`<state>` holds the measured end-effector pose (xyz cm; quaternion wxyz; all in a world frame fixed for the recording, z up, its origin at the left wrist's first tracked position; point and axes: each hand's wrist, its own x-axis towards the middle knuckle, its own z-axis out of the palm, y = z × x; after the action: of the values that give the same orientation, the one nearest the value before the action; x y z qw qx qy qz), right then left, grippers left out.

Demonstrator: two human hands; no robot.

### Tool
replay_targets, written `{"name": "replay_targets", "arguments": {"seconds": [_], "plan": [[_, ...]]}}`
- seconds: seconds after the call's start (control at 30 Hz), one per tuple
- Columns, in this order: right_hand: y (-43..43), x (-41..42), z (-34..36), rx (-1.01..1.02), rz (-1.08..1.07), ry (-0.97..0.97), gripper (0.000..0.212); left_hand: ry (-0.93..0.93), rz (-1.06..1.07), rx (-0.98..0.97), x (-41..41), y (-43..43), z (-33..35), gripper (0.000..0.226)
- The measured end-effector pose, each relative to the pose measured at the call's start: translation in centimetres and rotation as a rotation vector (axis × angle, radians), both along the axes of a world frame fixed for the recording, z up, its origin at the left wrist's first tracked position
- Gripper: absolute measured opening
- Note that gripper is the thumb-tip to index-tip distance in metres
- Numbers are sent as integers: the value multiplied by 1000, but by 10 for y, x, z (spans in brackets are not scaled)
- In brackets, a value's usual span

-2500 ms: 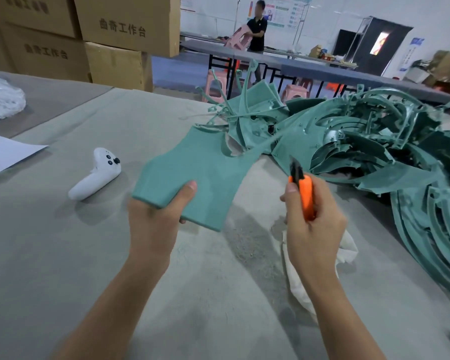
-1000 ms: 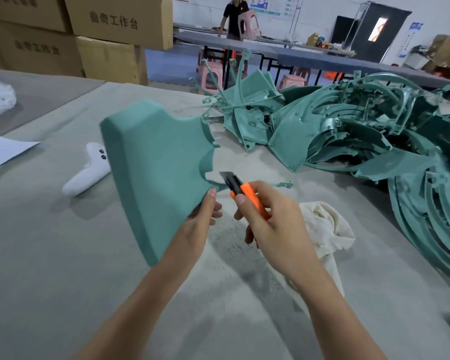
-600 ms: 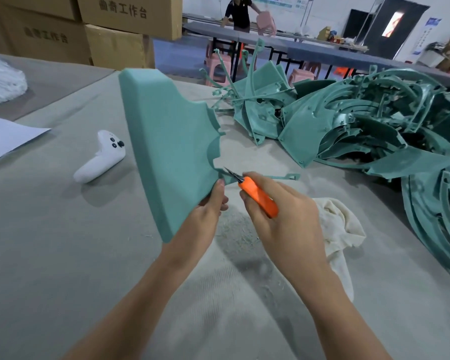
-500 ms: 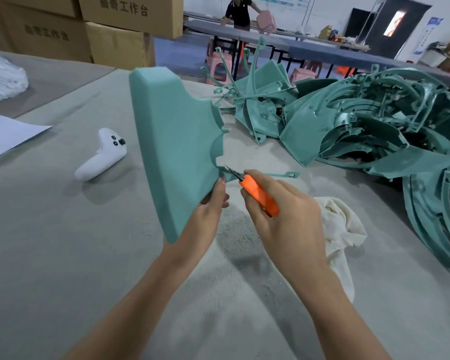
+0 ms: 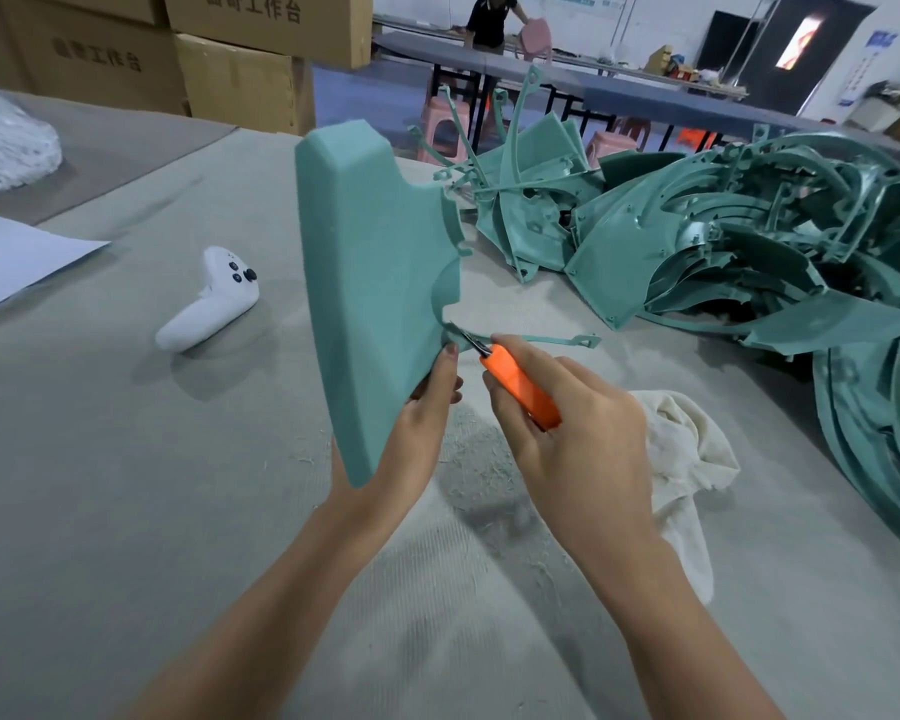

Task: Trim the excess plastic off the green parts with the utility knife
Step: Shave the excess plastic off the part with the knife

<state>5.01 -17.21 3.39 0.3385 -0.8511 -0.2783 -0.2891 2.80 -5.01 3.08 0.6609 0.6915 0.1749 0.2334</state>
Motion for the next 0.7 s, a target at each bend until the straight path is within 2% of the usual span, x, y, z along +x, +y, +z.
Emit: {"name": "replay_targets", "arguments": {"seconds": [0.47, 0.7], "plan": [[1, -1, 1, -13, -48, -37, 31, -22, 5, -25, 1, -3, 7, 32], [6, 0, -2, -50, -113, -142, 30, -50, 4, -58, 0, -5, 9, 32]]}}
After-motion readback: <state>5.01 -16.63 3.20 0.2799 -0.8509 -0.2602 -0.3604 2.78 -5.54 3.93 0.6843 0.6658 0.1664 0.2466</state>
